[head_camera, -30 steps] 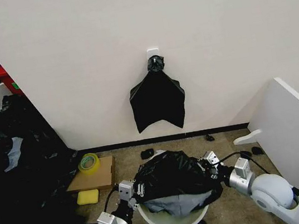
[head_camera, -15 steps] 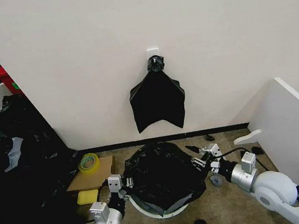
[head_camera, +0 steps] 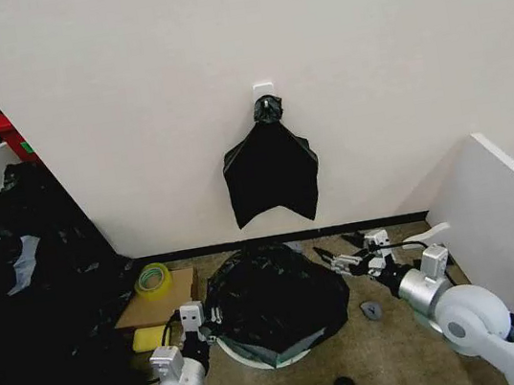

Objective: Place the garbage bag over the trash bin.

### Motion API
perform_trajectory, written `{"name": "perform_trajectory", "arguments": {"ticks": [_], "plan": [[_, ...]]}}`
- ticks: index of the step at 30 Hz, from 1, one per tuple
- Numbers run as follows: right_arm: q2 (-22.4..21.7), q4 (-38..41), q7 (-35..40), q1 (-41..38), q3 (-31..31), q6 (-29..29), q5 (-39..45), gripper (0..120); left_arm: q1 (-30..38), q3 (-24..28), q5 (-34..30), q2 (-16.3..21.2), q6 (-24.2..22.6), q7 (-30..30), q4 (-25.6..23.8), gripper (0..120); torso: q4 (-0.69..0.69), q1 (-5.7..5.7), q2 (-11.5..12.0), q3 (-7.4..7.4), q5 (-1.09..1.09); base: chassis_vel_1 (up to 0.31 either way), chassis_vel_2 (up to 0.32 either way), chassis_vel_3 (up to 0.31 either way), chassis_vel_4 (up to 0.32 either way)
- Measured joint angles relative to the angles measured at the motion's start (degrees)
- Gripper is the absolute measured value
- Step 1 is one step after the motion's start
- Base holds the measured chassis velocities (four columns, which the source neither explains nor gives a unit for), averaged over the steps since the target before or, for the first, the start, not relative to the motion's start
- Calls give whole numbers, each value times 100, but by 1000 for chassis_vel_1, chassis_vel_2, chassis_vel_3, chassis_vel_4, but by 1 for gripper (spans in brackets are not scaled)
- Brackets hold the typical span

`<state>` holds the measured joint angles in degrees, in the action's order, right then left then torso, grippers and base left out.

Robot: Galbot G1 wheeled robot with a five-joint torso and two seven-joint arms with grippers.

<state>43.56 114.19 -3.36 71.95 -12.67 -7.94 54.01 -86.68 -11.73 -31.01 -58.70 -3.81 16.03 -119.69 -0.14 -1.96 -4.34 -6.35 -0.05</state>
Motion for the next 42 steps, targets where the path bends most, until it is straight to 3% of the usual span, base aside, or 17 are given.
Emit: {"name": "perform_trajectory", "arguments": {"ticks": [2,8,11,13,15,19,27,42], "plan": [[131,80,633,-14,34,-193,-97,100,-13,23,44,-4,1,-12,-1,0,0,0,0,0,3,0,0,0,0],[307,483,1269,124,-99,-353,155,100,-2,-19,-7,-150,-45,173,36,0,-1,0,0,0,1,0,0,0,0],[99,1085,729,403,-52,-289,-216,100,-128,-77,-456,-273,-236,352,-108,0,2,0,0,0,0,0,0,0,0],[-129,1300,-109,728,47,158,-1218,100,-107,-86,-690,-331,-413,470,-182,0,1,0,0,0,3,0,0,0,0],[-339,1351,-1313,1171,49,972,-2498,100,45,-87,-1021,-311,-672,634,-211,0,-2,0,0,1,3,0,0,0,0],[-398,1322,-1944,1380,68,1367,-3256,100,138,-92,-1378,-288,-894,790,-217,0,0,0,0,1,1,0,0,0,0],[-372,1090,-2220,1371,264,1513,-3686,99,101,-109,-1430,-233,-979,821,-199,0,0,0,0,1,1,0,0,0,0],[-388,878,-2319,1073,666,1295,-4243,47,39,31,-1299,-252,-1029,781,-341,0,0,0,0,0,2,0,0,0,0]]}}
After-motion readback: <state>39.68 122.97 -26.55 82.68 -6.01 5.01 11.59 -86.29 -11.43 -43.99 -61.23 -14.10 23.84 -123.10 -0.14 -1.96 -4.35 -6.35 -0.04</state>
